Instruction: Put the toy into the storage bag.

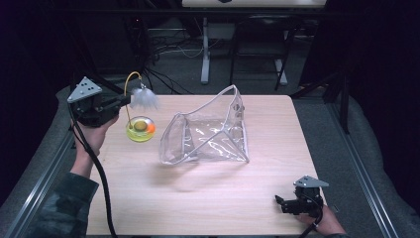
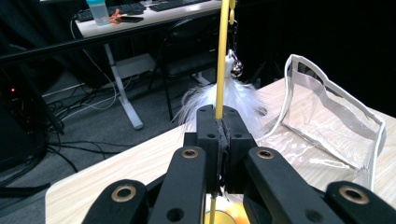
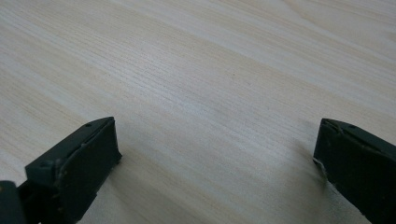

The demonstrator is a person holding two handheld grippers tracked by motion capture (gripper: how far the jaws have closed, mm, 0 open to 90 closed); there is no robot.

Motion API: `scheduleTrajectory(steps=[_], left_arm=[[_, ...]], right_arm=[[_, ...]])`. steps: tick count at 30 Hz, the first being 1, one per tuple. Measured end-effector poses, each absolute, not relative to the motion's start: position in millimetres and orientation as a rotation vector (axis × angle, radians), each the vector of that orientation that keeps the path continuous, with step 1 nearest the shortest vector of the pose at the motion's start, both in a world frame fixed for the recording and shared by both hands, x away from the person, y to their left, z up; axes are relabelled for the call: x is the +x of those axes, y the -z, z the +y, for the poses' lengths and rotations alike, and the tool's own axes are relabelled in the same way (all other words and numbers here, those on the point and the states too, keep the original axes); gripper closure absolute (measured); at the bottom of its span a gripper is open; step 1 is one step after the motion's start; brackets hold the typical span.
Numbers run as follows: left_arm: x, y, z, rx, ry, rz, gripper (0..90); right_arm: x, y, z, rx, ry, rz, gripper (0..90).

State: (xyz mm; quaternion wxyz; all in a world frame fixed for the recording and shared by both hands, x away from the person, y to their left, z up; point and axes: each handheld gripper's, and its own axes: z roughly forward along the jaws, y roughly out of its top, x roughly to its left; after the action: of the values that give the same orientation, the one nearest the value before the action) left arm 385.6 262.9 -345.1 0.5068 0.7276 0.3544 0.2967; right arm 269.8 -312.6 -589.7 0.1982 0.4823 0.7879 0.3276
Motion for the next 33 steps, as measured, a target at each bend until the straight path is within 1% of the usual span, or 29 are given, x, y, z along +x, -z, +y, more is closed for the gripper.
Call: scheduleTrajectory(steps=[17, 33], left_arm=[[395.8, 327.4, 244.5, 1.753, -0.717, 0.805, 88.5], [401.4, 315.0, 209.2, 1.772, -0.675, 0.718, 88.5]], right_arm=[[269.8, 589.7, -312.7, 1.348, -0.918, 2.206, 0.0], [269.8, 589.7, -312.6, 1.349, -0.917, 2.205, 0.0]])
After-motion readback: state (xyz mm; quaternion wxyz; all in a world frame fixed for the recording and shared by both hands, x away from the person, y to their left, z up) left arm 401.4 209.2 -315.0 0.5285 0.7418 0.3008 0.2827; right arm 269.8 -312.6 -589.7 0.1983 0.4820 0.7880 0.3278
